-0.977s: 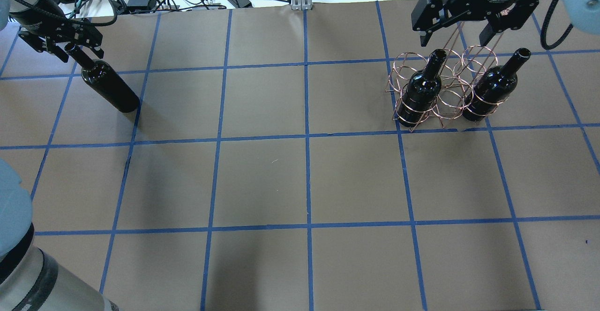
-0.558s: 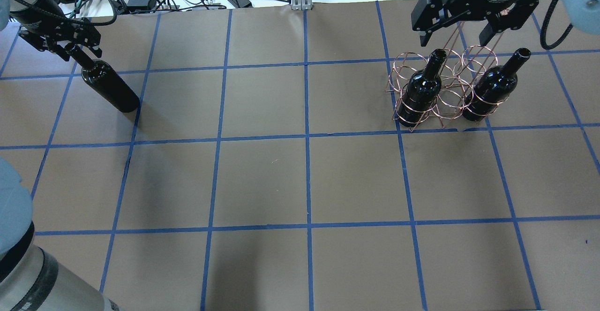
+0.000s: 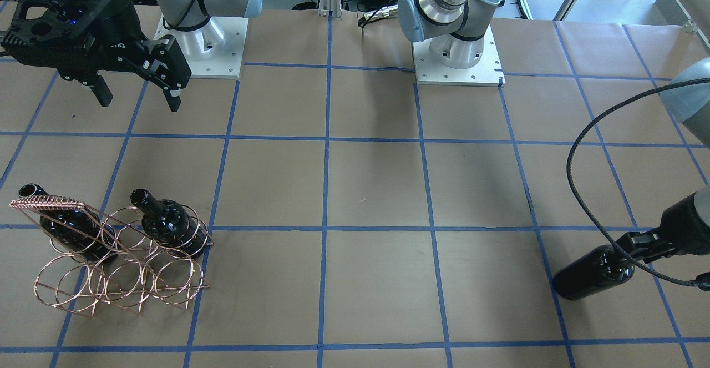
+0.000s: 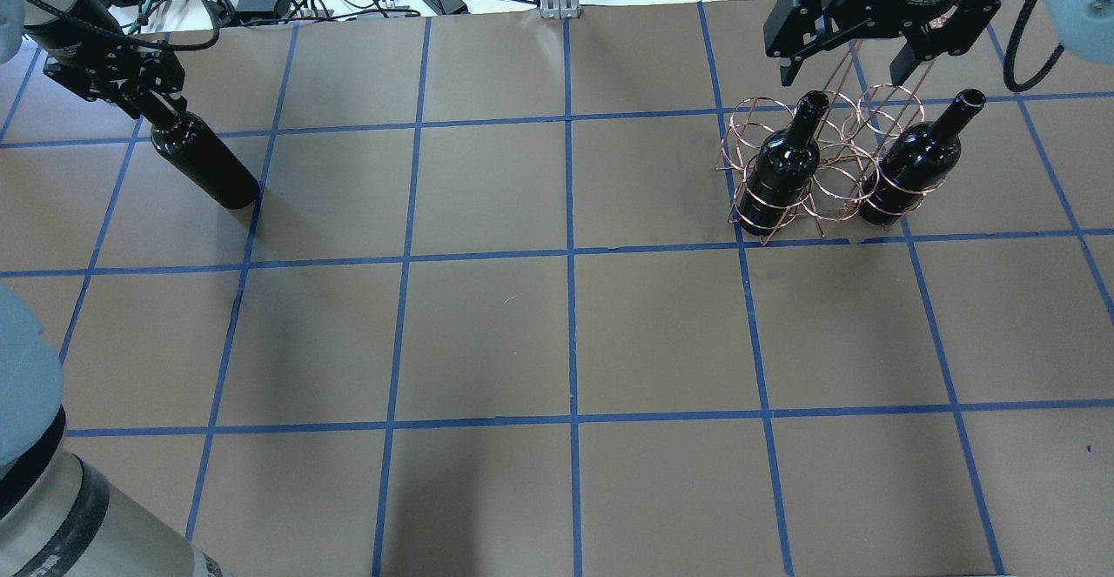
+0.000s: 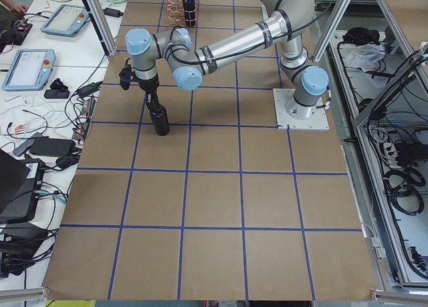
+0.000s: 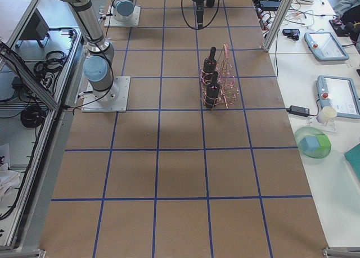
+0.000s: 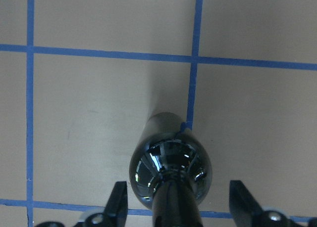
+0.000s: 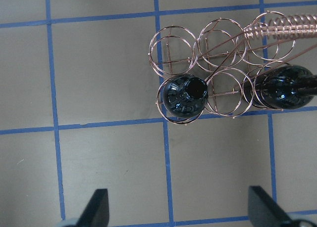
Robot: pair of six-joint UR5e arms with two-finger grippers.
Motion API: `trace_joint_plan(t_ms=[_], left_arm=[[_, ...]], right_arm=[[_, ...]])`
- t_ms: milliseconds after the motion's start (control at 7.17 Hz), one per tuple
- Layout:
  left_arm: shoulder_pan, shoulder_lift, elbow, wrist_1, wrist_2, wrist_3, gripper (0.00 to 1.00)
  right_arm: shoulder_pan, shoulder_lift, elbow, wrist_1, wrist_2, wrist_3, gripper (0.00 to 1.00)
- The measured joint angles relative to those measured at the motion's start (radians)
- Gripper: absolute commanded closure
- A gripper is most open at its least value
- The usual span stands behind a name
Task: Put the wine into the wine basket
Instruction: 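Close the left gripper on the bottle neck and lift it, then carry the bottle with the left gripper toward the table center and stand it upright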
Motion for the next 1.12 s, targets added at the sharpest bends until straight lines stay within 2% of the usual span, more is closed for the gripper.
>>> trace_joint_plan(t_ms=[140, 698, 1116], left_arm=[[0.000, -0.001, 0.000, -0.001, 0.003, 0.000, 1.00], [-0.016, 0.033, 0.000, -0.028, 0.000, -0.027, 1.00], [-0.118, 0.107, -0.014, -0.077, -0.003, -0.174, 1.00]], right_arm=[[0.000, 0.000, 0.000, 0.000, 0.000, 0.000, 0.00], [0.000, 0.000, 0.000, 0.000, 0.000, -0.001, 0.00], [0.000, 0.000, 0.000, 0.000, 0.000, 0.000, 0.00]])
